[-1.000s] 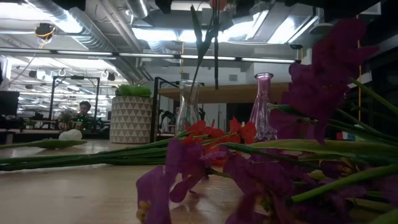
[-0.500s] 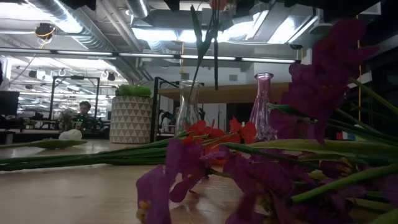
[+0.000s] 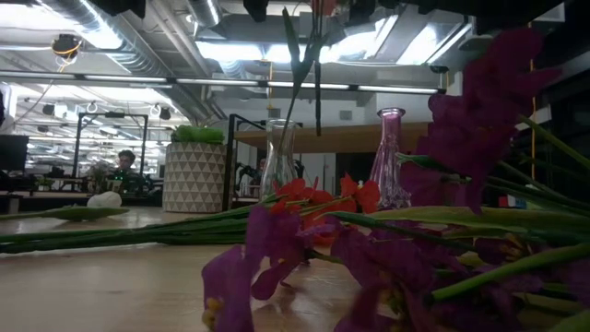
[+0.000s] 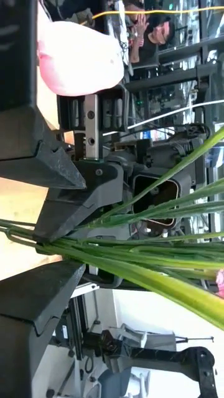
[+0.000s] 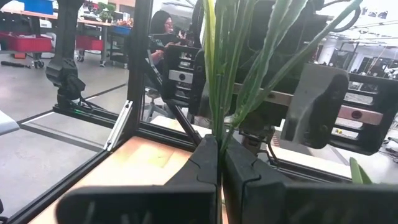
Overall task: Pick and place flowers into a vace then onto a shelf
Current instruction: Put the pink flowers into the transparent vase
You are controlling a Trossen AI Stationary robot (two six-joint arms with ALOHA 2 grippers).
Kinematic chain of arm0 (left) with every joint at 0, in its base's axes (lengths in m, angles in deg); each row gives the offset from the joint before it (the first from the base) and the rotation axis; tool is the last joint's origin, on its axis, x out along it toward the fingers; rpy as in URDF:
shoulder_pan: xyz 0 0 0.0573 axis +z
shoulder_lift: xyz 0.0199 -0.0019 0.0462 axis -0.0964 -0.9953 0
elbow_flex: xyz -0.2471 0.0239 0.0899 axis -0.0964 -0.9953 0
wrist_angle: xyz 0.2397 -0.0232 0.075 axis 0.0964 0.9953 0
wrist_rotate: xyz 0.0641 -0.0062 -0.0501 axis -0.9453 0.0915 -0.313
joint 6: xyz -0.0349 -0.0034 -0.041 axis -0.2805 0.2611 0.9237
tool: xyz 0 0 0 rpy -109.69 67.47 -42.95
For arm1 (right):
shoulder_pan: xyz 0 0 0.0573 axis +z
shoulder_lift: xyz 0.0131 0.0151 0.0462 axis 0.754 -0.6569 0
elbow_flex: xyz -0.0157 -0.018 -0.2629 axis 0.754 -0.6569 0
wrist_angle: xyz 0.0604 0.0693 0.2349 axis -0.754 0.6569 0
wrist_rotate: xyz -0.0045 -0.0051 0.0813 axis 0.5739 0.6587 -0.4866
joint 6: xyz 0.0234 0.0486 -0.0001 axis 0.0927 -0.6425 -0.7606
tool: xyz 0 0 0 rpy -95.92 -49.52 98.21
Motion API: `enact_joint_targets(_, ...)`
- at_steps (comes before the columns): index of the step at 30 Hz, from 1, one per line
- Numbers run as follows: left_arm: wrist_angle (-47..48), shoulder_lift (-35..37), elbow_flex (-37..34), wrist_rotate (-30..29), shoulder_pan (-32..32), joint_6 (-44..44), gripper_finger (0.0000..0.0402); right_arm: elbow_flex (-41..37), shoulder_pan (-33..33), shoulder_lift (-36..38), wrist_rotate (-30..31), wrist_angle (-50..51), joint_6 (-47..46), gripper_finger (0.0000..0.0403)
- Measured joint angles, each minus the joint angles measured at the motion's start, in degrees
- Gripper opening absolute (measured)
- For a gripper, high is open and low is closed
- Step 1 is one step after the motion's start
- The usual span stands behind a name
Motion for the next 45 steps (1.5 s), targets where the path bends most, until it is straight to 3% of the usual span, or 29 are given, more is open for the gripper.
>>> enact_joint_targets(21, -0.08, 0.00, 0.00, 0.51, 3.10, -1.41, 0.0191, 0.22, -1.84, 0.00, 0.25, -1.07, 0.27, 0.0000)
enact_joint_targets(25, -0.07, 0.00, 0.00, 3.95, 3.85, -1.42, 0.0185, 0.22, -2.15, 0.00, 0.13, -1.08, 0.34, 0.0000)
enact_joint_targets(45, 0.11, 0.02, -0.05, 6.36, 3.88, -3.82, 0.0024, 0.26, -2.71, -0.02, 0.00, -0.40, 0.09, 0.0000)
